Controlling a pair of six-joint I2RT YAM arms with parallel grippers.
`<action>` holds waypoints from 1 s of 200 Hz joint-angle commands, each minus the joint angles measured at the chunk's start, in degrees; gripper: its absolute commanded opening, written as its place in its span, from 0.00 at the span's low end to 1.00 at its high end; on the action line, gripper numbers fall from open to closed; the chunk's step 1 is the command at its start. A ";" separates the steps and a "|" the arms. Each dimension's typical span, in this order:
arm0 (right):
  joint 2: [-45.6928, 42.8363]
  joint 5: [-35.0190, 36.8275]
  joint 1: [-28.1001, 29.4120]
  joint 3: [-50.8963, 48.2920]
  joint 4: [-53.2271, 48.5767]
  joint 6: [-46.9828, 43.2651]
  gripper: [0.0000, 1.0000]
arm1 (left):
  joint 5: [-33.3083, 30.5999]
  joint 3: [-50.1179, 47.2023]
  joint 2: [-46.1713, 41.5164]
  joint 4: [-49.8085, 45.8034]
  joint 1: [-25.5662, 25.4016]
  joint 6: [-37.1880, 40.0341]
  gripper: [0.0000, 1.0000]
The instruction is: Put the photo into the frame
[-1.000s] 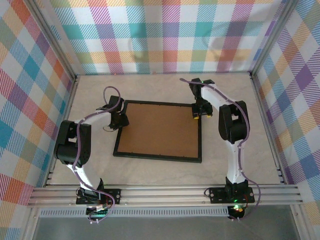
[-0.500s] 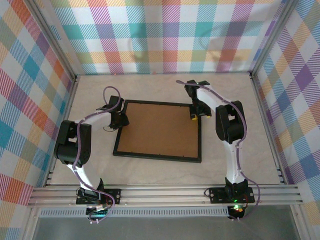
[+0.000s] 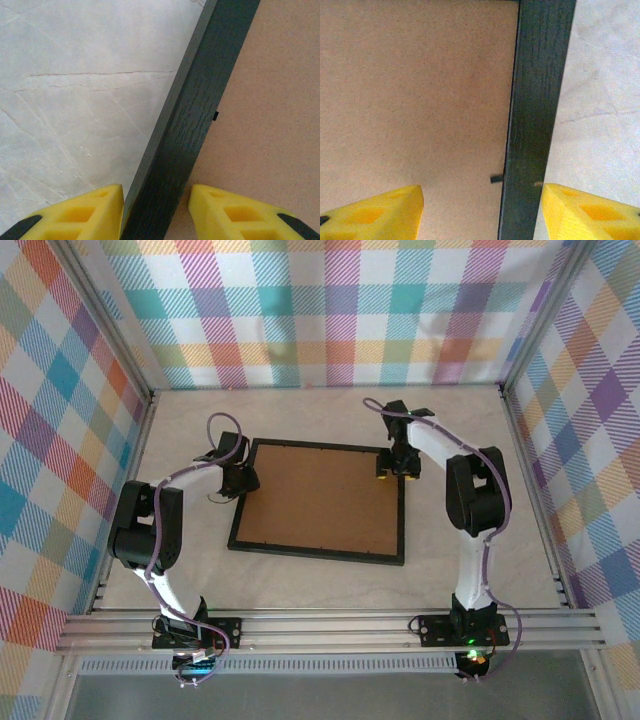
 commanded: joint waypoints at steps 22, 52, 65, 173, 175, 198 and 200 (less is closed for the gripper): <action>-9.27 0.27 -2.01 -5.33 -1.31 -1.48 0.64 | 1.76 -1.30 1.19 -3.67 -1.68 0.60 0.42; -12.39 -0.26 -2.00 -11.54 -2.19 -0.38 0.63 | 1.54 -0.88 1.00 -3.90 -1.51 0.53 0.42; -13.70 -0.48 -2.03 -14.13 -2.77 0.15 0.61 | 1.46 -0.70 0.98 -3.99 -1.51 0.59 0.42; -19.37 -0.53 -0.37 -26.30 -0.94 3.13 0.60 | 0.92 -0.82 1.12 -4.91 -1.42 0.35 0.42; -19.35 -0.52 -0.23 -26.40 -0.94 3.13 0.60 | 0.94 -0.80 1.06 -4.87 -1.42 0.37 0.42; -19.60 -0.35 0.70 -27.36 -1.33 3.70 0.60 | 0.90 -0.79 1.01 -4.95 -1.42 0.42 0.42; -19.69 -0.35 0.72 -27.41 -1.32 3.73 0.60 | 0.92 -0.80 1.04 -4.97 -1.42 0.37 0.42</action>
